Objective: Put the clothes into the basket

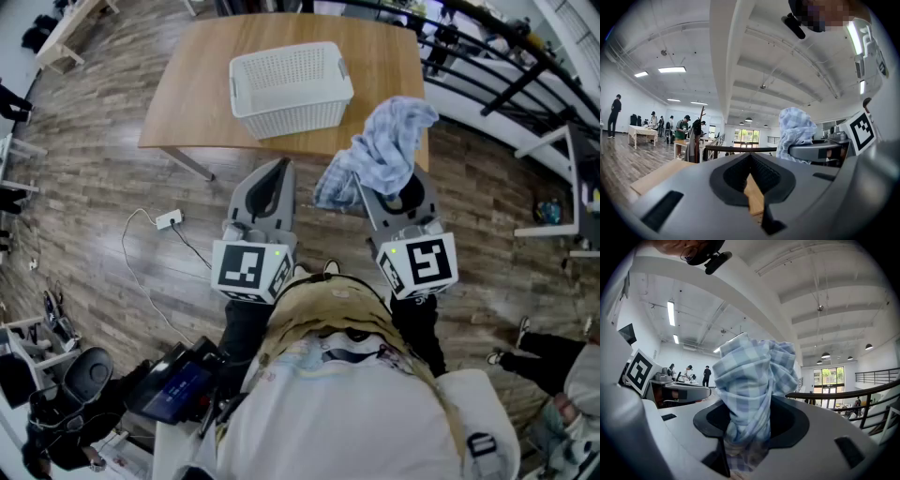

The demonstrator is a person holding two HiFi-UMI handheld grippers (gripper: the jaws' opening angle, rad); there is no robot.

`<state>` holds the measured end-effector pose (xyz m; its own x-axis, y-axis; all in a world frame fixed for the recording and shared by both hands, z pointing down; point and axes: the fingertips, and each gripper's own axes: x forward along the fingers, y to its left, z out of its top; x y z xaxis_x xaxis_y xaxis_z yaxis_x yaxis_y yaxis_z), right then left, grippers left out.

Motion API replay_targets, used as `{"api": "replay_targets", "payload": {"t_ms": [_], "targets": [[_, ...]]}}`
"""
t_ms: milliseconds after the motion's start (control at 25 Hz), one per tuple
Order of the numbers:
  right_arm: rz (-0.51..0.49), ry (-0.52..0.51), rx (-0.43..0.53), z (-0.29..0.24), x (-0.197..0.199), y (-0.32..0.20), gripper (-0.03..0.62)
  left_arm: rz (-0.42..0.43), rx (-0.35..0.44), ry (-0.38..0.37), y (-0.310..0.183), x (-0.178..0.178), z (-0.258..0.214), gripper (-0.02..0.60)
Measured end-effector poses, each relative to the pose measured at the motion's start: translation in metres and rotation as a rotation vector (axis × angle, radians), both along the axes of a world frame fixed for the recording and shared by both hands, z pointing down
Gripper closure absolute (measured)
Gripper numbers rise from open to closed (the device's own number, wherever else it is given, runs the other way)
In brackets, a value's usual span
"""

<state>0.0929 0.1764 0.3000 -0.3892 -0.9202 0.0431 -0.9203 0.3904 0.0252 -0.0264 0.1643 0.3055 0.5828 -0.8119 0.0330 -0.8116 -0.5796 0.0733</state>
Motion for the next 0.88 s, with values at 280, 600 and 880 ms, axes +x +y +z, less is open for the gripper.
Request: {"api": "replay_targets", "payload": {"t_ms": [280,600,880], "targets": [[-0.032,-0.033,0.003,0.001,0.001,-0.001,0.359,-0.008,-0.011,0.002,-0.002,0.004,-0.001,0.581],[-0.053,-0.055,-0.014,0.010,0.009,-0.006,0.350,-0.013,-0.029,-0.001,-0.007,0.013,0.010,0.581],[-0.106,-0.050,-0.030,0.023,0.020,-0.008,0.349,-0.036,-0.061,0.000,-0.008,0.027,0.027,0.581]]}}
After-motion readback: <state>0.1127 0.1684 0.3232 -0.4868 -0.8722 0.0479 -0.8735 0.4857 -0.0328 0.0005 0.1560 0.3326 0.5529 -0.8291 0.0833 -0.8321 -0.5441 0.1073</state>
